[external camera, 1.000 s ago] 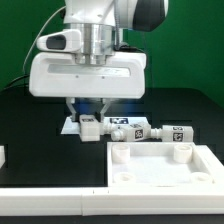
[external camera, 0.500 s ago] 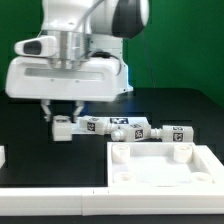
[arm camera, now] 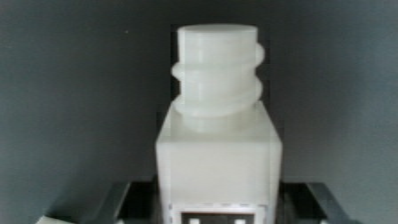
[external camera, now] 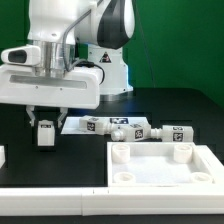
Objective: Assemble square table
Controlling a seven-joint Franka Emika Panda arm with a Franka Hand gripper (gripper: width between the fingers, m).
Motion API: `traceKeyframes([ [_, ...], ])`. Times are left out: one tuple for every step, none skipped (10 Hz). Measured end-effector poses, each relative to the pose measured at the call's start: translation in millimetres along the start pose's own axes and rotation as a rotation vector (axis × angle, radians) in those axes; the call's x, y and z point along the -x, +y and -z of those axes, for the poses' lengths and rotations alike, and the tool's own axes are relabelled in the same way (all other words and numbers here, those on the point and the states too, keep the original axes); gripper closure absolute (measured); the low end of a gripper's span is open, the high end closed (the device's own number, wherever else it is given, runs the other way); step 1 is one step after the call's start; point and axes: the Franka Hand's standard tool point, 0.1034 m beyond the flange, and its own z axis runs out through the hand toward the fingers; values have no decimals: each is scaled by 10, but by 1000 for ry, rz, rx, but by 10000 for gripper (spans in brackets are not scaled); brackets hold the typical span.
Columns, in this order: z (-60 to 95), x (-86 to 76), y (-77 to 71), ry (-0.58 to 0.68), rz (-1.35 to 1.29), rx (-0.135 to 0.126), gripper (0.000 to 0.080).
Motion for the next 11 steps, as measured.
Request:
traceKeyframes([
  [-52,68,15,-22,-35,-9,518],
  [-137,178,26,-53,-52,-18,518],
  [-149,182,21,-50,-51,-13,518],
  [-144,176,-4,-38,-42,-5,518],
  [-144,174,2,-38,-42,-5,518],
  [-144,175,2,-38,-42,-5,518],
  [-146,177,1,-38,-42,-5,518],
  [-135,168,-27,-43,-34,-11,347],
  [-14,98,-166,-56,-11,-43,198],
  [138,-3,-315,-59,14,-70,198],
  [424,-273,-445,-23,90,-82,160],
])
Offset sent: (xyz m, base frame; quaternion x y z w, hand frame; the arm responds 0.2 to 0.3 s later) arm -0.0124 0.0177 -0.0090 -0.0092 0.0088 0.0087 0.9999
